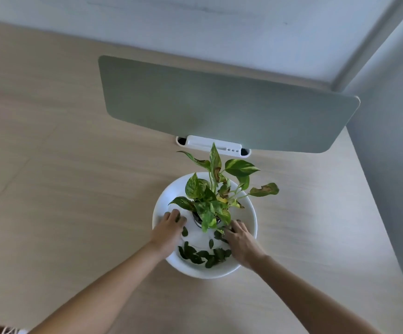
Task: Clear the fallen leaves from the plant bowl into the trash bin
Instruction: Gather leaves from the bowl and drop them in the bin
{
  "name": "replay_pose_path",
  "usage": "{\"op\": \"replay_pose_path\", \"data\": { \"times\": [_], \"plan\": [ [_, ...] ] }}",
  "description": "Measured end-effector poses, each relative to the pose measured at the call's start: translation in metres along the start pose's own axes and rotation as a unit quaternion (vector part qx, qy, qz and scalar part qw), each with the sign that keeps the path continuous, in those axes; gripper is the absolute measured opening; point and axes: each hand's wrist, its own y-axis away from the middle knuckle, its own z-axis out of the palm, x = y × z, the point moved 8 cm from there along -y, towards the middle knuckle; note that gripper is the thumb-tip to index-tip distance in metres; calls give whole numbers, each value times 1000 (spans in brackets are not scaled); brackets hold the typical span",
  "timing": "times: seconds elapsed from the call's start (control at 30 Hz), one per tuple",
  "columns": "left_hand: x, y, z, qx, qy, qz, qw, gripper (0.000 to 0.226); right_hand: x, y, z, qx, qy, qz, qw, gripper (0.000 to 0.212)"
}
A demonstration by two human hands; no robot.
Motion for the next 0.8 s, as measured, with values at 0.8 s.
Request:
{"op": "replay_pose_path", "data": {
  "times": [0.8],
  "plan": [
    [35, 43, 9, 2, 11, -25, 1000, 29, -36, 32, 7, 24, -9, 76, 997, 45]
  ]
}}
